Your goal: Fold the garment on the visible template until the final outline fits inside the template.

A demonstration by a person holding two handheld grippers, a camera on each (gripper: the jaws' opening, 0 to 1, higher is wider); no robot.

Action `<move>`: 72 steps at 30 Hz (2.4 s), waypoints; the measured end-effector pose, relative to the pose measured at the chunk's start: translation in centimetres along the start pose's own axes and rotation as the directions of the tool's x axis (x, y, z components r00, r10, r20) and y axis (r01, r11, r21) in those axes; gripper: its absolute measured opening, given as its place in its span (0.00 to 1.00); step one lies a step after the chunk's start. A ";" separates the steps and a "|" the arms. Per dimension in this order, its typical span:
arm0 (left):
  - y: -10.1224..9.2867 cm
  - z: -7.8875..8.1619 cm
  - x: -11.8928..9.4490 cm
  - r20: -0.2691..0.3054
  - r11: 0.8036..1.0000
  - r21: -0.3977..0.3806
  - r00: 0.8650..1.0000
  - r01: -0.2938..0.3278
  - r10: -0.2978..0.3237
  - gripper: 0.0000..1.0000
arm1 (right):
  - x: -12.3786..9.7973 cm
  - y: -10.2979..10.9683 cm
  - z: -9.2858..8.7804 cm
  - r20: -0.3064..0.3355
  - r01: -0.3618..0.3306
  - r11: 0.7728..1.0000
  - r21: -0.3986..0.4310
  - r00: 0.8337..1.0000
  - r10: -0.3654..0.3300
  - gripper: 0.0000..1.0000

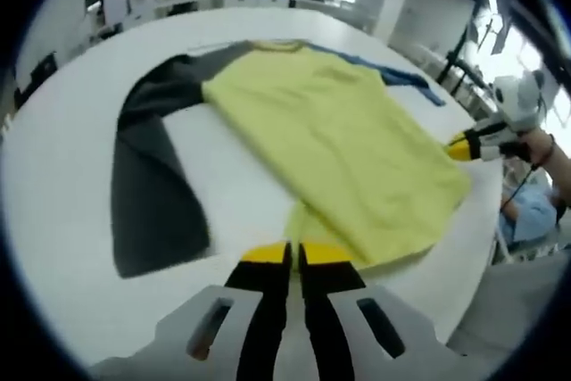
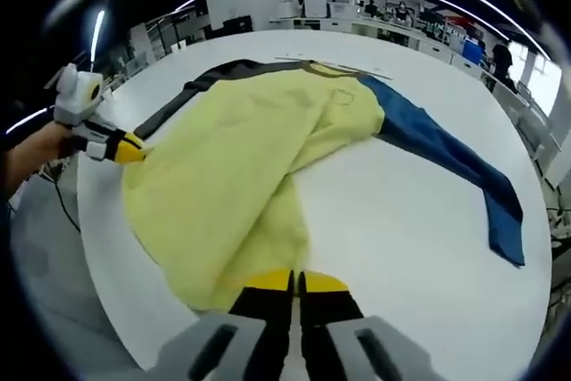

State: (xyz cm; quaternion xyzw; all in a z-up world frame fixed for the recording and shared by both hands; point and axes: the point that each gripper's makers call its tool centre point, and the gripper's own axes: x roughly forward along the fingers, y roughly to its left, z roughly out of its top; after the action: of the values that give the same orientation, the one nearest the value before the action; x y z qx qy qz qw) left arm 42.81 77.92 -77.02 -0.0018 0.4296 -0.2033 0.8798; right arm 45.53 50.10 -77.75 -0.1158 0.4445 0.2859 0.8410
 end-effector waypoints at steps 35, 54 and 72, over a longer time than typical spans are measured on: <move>0.7 -3.3 -6.6 0.115 0.985 -0.118 0.984 -0.123 0.136 0.01 | -5.3 0.8 -5.4 0.074 0.117 0.920 0.375 0.985 -0.155 0.00; 0.2 -5.7 -6.2 0.042 0.984 -0.121 0.990 -0.129 0.135 0.01 | -5.1 1.1 -6.6 0.015 0.126 0.933 0.337 0.990 -0.139 0.00; 0.3 -6.9 -5.8 0.003 0.979 -0.133 0.988 -0.153 0.155 0.01 | -5.0 1.4 -7.2 -0.002 0.115 0.942 0.316 0.993 -0.120 0.00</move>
State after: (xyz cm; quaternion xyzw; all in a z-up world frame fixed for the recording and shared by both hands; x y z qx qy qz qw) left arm 34.48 81.53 -77.05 -0.0282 0.4350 -0.1058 0.8937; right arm 37.64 46.12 -77.79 -0.0034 0.4694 0.1614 0.8681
